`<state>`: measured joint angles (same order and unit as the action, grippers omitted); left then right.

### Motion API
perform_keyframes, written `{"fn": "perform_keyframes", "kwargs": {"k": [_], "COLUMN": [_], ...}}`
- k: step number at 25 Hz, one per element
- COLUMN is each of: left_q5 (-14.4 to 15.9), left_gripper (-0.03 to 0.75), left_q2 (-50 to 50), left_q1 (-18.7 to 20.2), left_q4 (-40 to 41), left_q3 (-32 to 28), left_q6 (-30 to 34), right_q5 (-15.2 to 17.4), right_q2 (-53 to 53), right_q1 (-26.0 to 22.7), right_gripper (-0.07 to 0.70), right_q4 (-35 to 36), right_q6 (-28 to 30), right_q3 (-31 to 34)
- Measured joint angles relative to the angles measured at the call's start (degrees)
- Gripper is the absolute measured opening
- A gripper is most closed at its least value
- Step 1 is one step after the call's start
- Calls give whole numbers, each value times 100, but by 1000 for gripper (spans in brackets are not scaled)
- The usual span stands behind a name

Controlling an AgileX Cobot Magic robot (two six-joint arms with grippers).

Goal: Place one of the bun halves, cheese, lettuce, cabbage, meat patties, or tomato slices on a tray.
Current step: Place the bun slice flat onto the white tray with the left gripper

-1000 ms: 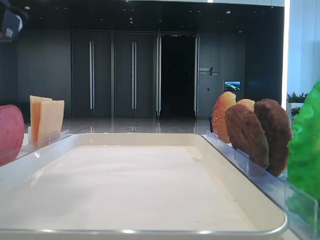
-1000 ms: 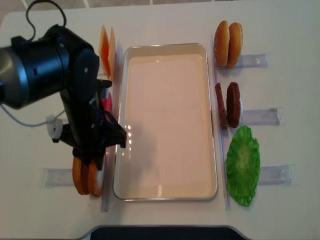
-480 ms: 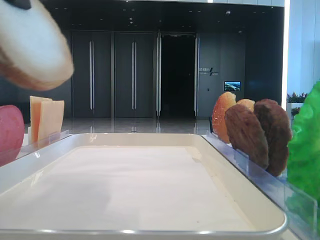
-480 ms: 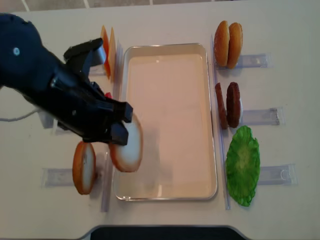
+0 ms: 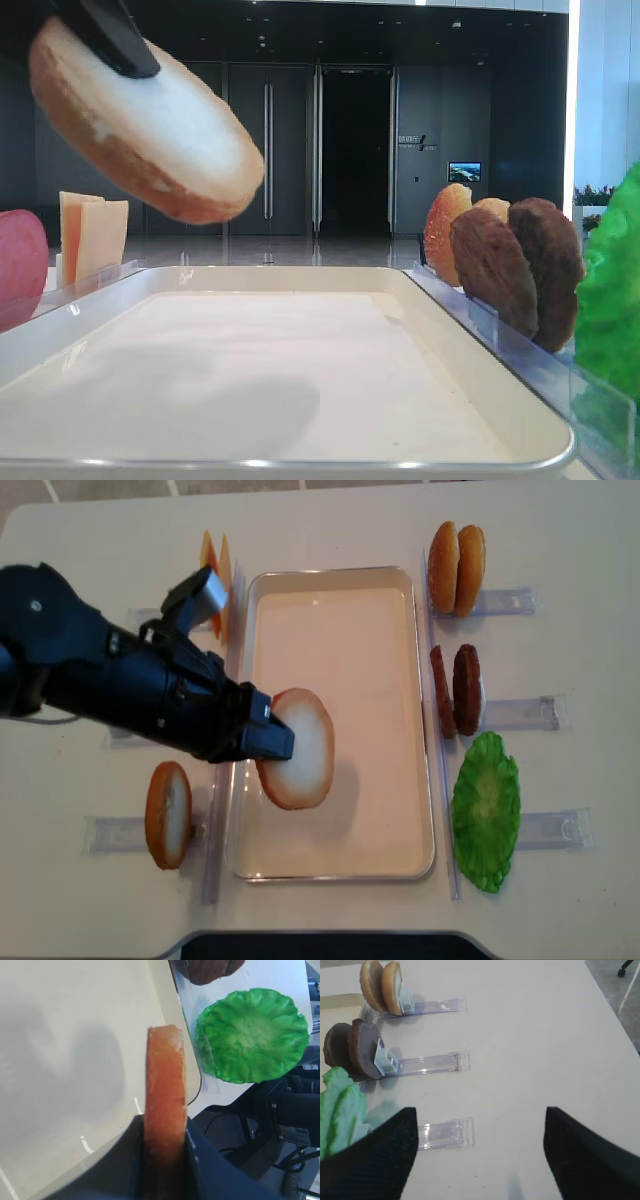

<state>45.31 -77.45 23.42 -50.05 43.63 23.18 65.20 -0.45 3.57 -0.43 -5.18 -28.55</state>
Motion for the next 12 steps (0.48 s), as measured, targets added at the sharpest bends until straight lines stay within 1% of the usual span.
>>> {"fn": "perform_keyframes", "kwargs": {"k": [3,6,9,12], "left_q5": [-46,-118,-184,-306], "left_gripper": [129,128,128,127], "left_q2": [-346,-786,-1191,-1497], "left_q1": [-13,-19,-19,-19], "left_q4": [-642,-1370,-2047,-2384], "left_q3": [-140,-153,-153,-153], "left_q6": [941,1788,2466,2828], "right_q5": [0,0,0,0], "right_q2": [0,0,0,0], "right_q1": [0,0,0,0], "right_gripper": [527,527,527,527], "right_q4": [0,0,0,0], "right_q6": [0,0,0,0], "right_q3": [0,0,0,0]}}
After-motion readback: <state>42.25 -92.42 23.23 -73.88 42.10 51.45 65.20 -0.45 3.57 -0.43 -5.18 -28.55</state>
